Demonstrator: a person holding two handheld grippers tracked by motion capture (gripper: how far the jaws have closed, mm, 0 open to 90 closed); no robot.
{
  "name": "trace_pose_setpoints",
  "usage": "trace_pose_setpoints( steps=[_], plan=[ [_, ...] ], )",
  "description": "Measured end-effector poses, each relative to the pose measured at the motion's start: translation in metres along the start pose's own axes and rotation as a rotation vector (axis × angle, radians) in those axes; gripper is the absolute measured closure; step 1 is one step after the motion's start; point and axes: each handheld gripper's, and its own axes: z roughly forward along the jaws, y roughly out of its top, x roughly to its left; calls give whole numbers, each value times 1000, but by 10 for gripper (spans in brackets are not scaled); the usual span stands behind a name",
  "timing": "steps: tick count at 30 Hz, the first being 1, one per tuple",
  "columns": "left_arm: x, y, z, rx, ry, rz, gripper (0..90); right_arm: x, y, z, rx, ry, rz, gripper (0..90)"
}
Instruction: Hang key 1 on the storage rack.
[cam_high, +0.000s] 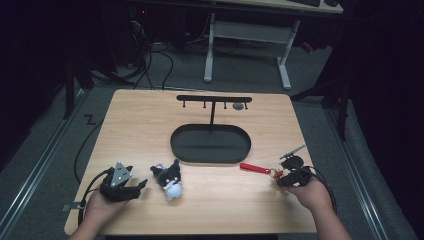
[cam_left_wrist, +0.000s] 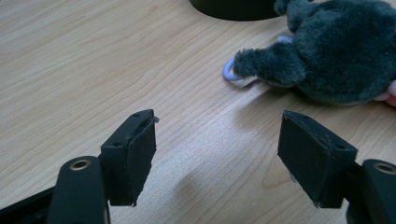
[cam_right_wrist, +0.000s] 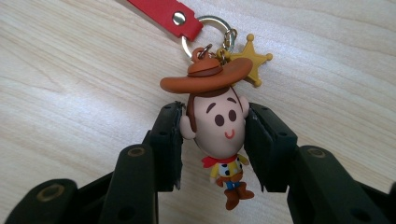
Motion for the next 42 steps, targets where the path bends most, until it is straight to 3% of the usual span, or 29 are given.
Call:
trace_pose_setpoints(
  steps=[15, 42],
  plan=[
    [0, 0, 0, 2, -4, 0, 283, 7, 6, -42, -20, 16, -2, 584],
    [-1, 0, 0, 7, -7, 4, 283, 26, 35, -100, -132, 28, -22, 585]
  ],
)
